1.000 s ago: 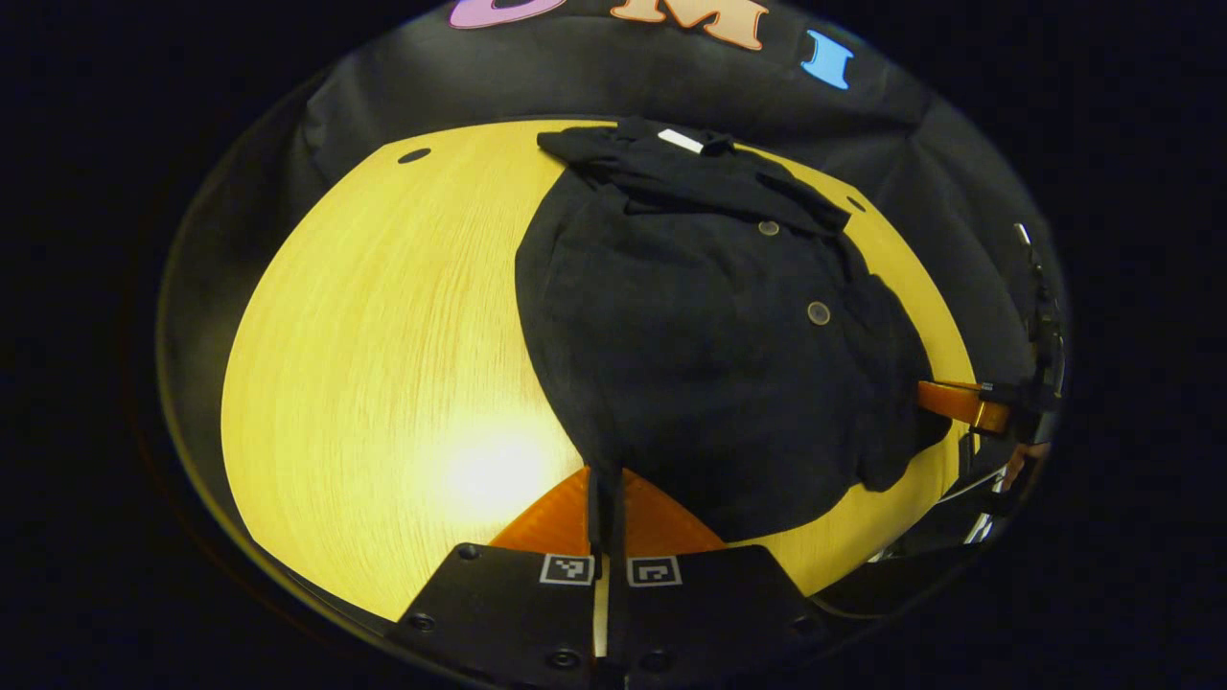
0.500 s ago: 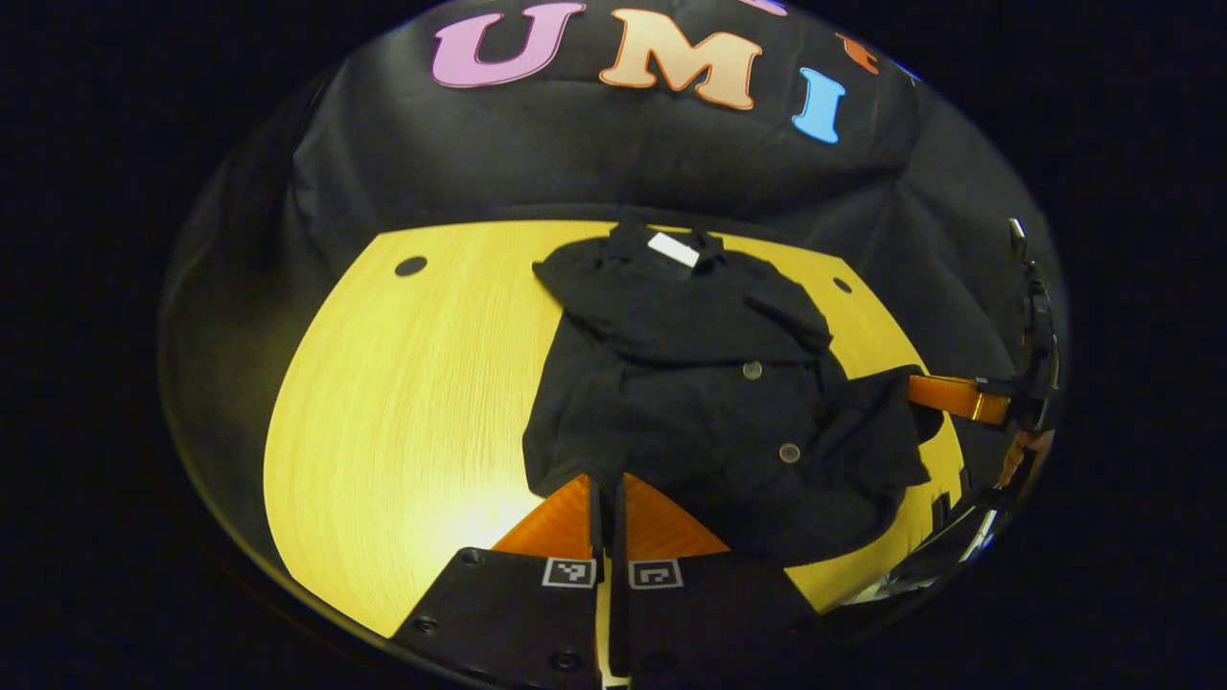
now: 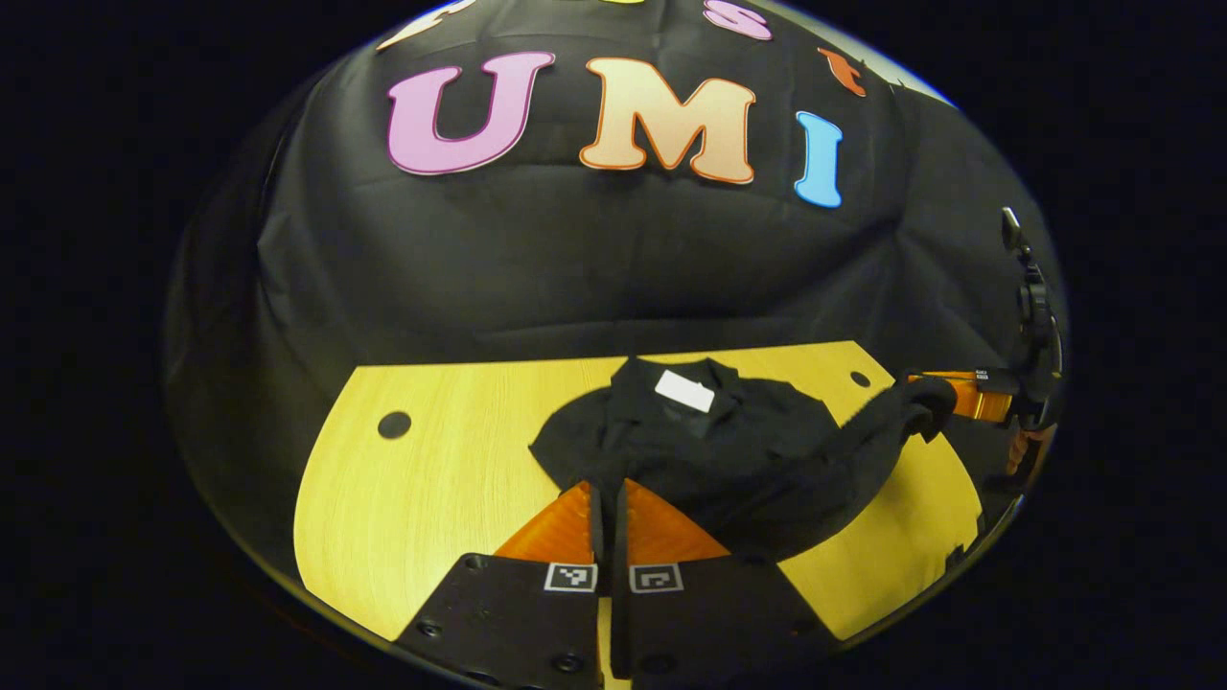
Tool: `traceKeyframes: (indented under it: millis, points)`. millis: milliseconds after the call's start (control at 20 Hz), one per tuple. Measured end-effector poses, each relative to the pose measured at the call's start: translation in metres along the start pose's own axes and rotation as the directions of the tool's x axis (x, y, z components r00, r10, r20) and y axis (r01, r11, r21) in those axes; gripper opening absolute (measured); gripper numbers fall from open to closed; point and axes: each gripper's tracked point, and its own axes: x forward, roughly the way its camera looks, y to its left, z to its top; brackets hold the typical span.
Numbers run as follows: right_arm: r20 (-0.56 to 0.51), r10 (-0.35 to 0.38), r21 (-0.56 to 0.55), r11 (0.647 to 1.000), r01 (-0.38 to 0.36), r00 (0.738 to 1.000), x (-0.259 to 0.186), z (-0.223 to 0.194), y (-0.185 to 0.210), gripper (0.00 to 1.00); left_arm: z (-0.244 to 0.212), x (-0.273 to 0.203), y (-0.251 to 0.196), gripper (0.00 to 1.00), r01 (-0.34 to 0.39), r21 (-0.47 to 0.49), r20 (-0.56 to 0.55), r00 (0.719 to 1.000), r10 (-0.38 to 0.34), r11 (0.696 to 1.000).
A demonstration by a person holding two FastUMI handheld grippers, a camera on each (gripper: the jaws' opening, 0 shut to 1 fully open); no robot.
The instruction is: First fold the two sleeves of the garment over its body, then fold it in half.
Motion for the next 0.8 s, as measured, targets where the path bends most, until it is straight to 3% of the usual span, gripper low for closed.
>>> traceKeyframes:
  millis: [300, 500, 700, 800]
  points:
    - [0.076, -0.039, -0.033, 0.999, 0.042, 0.996, 0.068, 0.046, -0.023, 0.02, 0.035, 0.079, 0.022, 0.0, -0.023, -0.01, 0.064, 0.998, 0.023, 1.0]
    - [0.091, -0.062, -0.053, 0.996, 0.067, 0.994, 0.118, 0.051, -0.035, 0.02, 0.046, 0.128, 0.021, 0.0, 0.0, 0.002, 0.114, 0.994, 0.0, 1.0]
    - [0.092, -0.115, -0.071, 0.99, 0.122, 0.989, 0.164, 0.047, -0.053, 0.02, 0.043, 0.173, 0.029, 0.0, -0.045, 0.023, 0.129, 0.991, 0.042, 0.999]
    - [0.081, -0.128, -0.042, 0.99, 0.132, 0.988, 0.184, 0.044, -0.059, 0.13, 0.049, 0.188, 0.029, 0.11, -0.054, 0.035, 0.16, 0.986, 0.048, 0.998]
